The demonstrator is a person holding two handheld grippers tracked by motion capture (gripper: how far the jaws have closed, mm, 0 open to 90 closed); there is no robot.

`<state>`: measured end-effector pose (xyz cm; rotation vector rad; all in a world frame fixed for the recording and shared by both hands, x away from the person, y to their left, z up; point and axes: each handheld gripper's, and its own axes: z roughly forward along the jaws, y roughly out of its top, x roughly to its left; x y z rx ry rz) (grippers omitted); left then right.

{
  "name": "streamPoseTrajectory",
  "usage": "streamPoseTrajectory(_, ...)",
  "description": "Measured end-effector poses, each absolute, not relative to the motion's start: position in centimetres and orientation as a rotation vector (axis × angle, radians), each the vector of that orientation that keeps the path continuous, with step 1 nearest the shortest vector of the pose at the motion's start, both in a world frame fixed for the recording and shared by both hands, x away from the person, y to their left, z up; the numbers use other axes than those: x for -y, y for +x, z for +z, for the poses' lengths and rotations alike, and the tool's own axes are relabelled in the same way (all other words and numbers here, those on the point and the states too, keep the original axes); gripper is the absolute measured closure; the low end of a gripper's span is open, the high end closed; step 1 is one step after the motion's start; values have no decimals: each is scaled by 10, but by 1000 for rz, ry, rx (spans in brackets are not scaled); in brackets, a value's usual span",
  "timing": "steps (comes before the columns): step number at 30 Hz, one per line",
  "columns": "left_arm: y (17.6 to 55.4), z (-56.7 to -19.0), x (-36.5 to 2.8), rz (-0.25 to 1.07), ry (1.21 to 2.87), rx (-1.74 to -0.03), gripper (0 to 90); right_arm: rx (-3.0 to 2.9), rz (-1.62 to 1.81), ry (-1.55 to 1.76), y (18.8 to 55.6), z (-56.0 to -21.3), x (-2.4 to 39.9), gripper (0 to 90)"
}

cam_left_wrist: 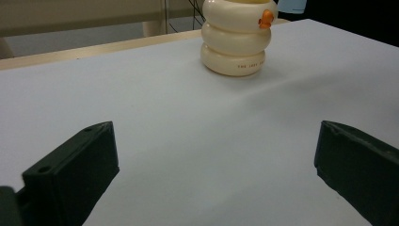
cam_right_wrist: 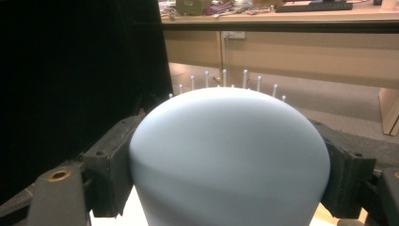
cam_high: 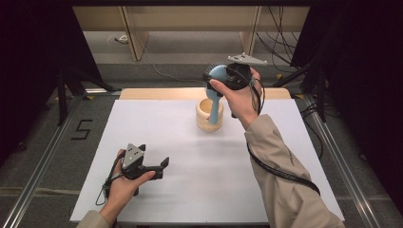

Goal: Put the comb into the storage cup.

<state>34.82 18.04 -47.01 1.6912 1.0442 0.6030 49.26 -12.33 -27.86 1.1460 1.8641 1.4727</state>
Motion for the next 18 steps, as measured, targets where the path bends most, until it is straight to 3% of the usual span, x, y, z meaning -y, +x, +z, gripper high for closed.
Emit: streamPoseTrajectory(18,348,-470,-181,602,1689,-1047,0,-1841,1476,1146,497,-272,124,210)
